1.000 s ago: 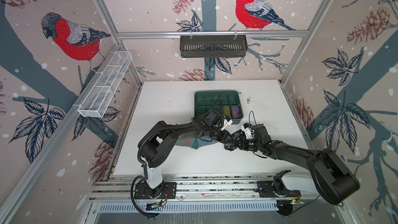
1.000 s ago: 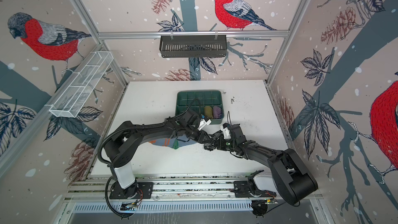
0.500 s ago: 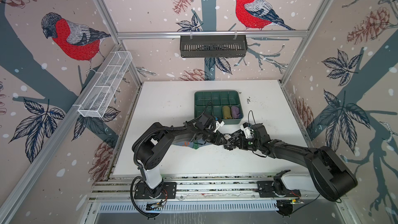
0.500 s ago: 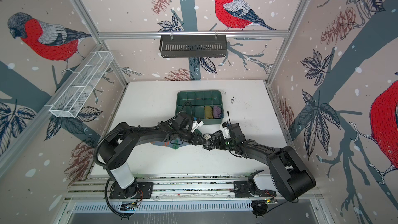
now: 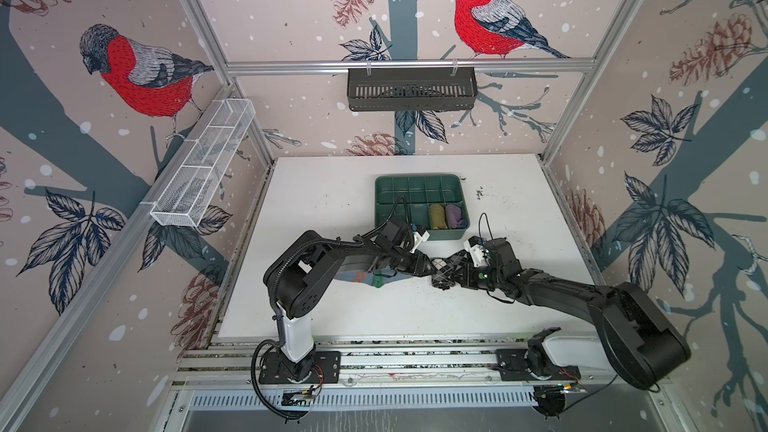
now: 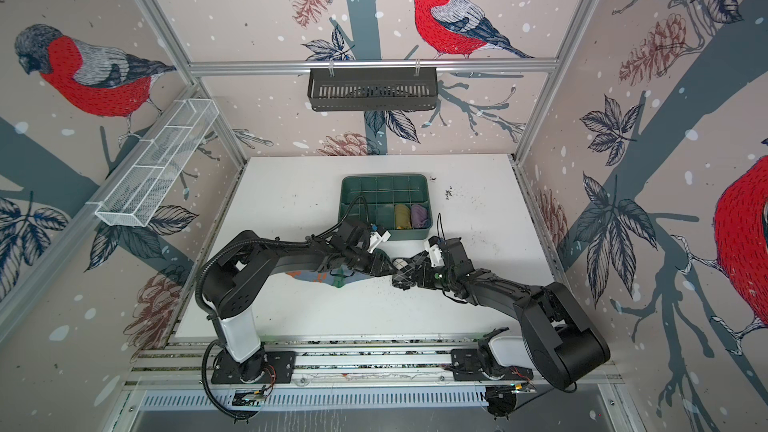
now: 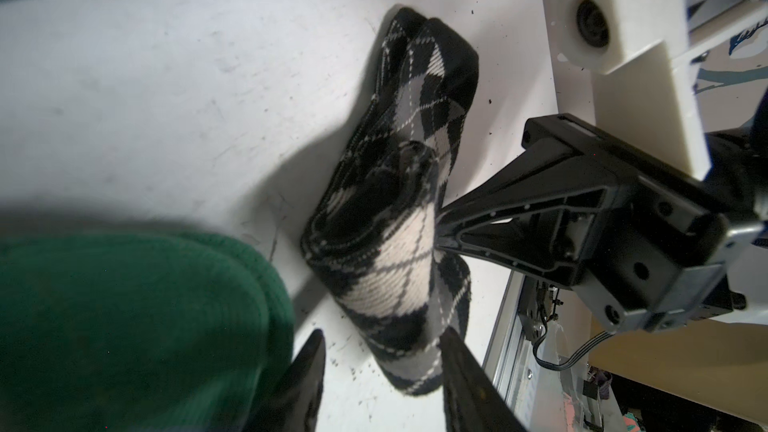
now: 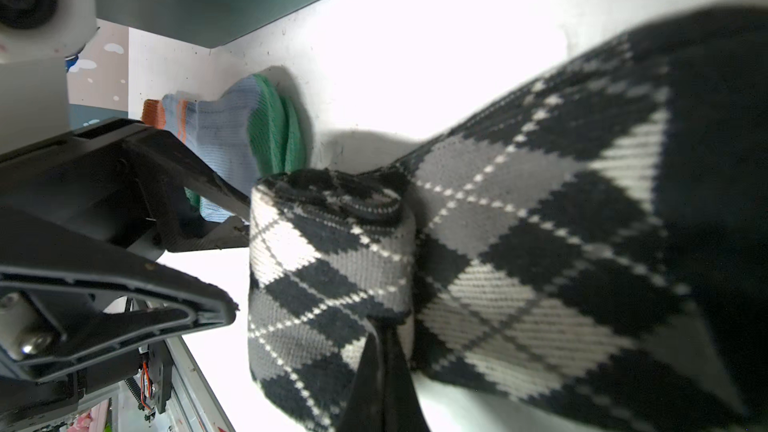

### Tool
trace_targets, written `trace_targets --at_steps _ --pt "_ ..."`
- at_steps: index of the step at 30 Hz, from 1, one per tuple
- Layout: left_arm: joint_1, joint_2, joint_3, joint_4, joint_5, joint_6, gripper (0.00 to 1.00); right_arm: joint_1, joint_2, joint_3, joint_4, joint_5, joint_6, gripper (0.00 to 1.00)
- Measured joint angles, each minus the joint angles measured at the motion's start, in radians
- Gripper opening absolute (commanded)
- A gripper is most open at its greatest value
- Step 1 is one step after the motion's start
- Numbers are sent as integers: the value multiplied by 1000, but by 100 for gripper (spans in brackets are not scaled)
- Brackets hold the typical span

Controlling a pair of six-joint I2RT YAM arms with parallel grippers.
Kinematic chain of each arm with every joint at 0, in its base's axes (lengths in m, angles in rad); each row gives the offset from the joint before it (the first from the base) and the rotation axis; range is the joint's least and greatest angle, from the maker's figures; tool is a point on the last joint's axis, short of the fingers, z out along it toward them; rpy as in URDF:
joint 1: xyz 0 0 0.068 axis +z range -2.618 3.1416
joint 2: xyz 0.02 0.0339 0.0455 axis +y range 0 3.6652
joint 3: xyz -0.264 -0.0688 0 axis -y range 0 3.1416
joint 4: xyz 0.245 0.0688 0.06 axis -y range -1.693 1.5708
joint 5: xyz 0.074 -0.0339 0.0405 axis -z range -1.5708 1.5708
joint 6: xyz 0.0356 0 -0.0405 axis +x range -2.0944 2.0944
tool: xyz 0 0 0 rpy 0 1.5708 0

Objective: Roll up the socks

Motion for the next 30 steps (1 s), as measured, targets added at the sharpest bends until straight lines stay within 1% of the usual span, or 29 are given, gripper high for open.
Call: trace_targets --at_steps 6,17,21,23,28,29,30 --pt "-2 19 3 28 25 -23 49 1 9 2 8 0 0 3" --pt "-34 58 39 33 16 -24 48 1 14 3 11 -2 0 3" --pt "-49 65 50 14 -3 -22 43 1 15 4 11 -3 0 3" --pt "-51 66 50 10 -14 -21 37 1 15 4 11 -5 0 3" --pt "-51 71 56 3 -31 -22 27 1 15 4 11 -5 0 3" --pt "-51 72 59 3 -33 -22 23 1 14 3 11 -5 0 3" --pt "-51 72 60 0 -34 -22 21 1 13 3 11 -5 0 3"
